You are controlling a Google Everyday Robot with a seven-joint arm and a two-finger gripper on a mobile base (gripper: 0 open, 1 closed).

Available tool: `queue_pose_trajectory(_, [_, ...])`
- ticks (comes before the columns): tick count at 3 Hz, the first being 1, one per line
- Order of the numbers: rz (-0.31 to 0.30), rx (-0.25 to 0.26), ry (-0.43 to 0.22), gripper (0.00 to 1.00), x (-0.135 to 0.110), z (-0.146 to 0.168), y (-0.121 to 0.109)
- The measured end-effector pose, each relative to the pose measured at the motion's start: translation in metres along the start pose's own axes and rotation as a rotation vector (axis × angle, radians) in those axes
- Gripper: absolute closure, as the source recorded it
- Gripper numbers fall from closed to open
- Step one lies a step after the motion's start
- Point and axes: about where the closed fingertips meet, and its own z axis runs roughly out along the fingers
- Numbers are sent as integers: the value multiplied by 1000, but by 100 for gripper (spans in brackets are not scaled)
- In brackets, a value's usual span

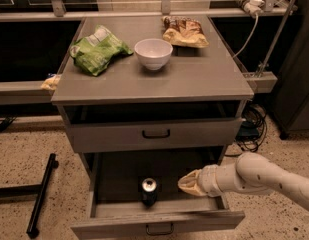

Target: Pick pepsi can from middle drawer and place on counter

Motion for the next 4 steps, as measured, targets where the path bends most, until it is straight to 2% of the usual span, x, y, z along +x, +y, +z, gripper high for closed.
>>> queue_pose_trajectory(1, [0, 0, 0, 100, 0, 1, 0])
queue_pose_trajectory(2, [8, -6, -7, 81, 9, 13, 0])
queue_pose_trajectory(4, [14, -18, -33, 35, 18, 37, -7])
